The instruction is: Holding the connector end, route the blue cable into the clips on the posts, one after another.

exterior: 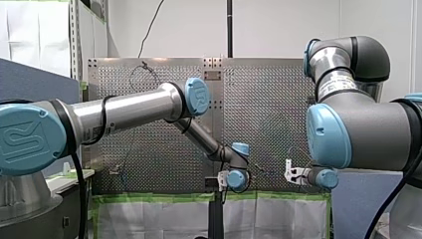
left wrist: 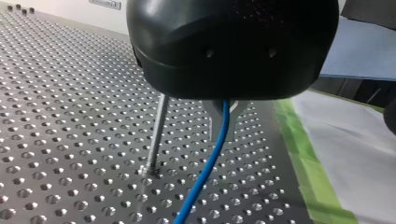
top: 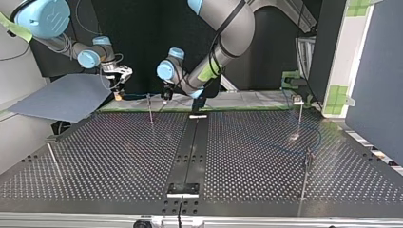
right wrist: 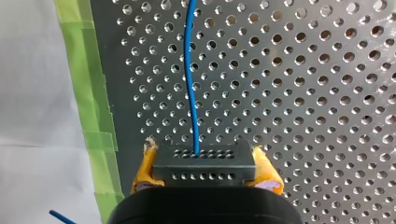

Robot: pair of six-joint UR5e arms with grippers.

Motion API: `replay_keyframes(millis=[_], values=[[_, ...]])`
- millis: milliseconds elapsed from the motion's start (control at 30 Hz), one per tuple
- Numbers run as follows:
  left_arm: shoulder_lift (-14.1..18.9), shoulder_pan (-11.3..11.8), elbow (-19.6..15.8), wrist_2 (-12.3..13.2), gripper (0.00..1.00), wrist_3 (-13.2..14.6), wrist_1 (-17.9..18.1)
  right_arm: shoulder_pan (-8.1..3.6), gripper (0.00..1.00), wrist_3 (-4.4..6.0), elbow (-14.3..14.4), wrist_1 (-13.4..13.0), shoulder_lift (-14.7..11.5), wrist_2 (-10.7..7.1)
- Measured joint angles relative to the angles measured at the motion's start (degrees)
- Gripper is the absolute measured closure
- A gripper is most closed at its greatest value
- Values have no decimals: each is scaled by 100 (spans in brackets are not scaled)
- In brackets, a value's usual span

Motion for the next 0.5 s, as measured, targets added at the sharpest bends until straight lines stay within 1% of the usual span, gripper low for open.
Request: replay_keyframes(millis=[133, 233, 367, 500], values=[[1, 27, 96, 34, 100, -27, -27, 2, 100, 2, -63, 35, 0, -1], [1, 65, 150, 107, 100, -58, -50, 2, 100, 0, -102, 78, 2, 1], [2, 100, 184, 223, 100, -167, -67, 3, 100, 7, -144, 105, 1, -2], [8, 102, 189, 319, 100, -232, -125, 3, 100, 16, -186, 116, 1, -11]])
